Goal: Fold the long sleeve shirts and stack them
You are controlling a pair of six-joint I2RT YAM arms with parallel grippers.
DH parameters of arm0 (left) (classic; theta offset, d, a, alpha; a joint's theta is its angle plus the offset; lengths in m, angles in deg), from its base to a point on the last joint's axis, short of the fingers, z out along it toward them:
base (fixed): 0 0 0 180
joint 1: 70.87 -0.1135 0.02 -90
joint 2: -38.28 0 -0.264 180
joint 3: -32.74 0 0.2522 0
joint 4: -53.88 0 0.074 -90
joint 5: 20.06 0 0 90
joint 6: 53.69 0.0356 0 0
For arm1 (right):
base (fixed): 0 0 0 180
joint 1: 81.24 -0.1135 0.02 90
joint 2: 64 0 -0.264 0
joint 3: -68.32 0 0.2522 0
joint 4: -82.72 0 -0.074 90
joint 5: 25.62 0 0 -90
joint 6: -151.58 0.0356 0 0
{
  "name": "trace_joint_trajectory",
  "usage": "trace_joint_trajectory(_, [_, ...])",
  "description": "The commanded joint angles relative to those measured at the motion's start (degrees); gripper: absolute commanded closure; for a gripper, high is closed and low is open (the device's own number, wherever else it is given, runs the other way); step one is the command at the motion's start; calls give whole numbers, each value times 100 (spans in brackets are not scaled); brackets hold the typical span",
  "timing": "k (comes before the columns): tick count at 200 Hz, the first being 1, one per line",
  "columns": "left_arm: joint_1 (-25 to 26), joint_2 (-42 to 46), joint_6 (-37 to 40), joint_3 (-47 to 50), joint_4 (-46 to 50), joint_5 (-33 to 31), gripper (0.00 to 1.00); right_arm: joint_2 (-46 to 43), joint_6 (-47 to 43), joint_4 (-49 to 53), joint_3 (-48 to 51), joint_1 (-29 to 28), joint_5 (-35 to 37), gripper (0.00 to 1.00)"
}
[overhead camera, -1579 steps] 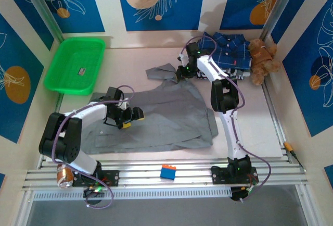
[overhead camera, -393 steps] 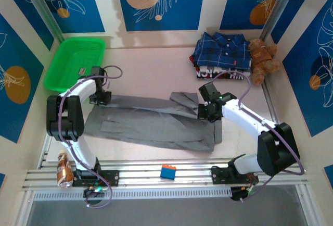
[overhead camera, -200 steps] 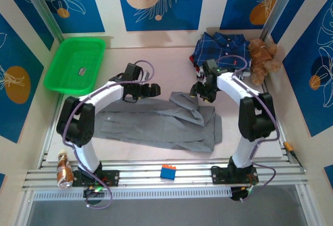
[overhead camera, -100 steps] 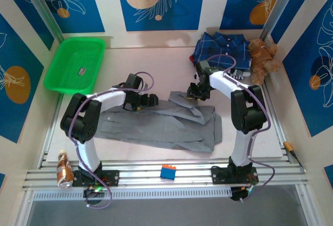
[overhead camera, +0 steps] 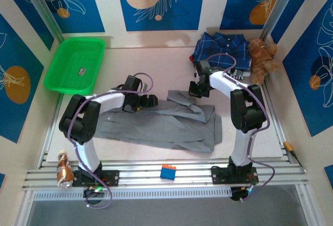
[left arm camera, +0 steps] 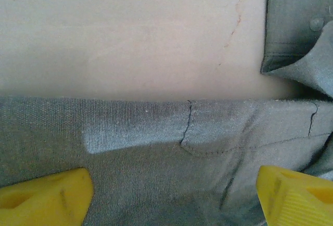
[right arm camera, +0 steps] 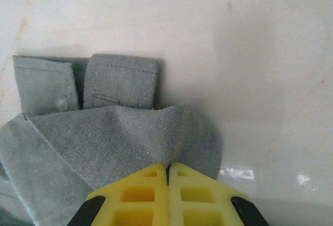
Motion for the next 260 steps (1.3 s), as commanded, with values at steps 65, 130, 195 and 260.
trace_joint_trajectory(65, [12, -320, -38, 338, 398, -20, 15, -1010, -231, -909, -168, 26, 321, 100])
trace_joint_trajectory(130, [7, -312, -92, 445, 389, -71, 15, -1530, -128, -967, 201, 0, 548, 100])
trace_joint_trajectory(195, [-1, -355, -108, 589, 352, -102, 15, -2851, 379, -1166, 2159, -15, -479, 100])
trace_joint_trajectory(260, [-3, -452, -103, 503, 378, -38, 15, -3012, 724, -733, 3383, -247, -1023, 92])
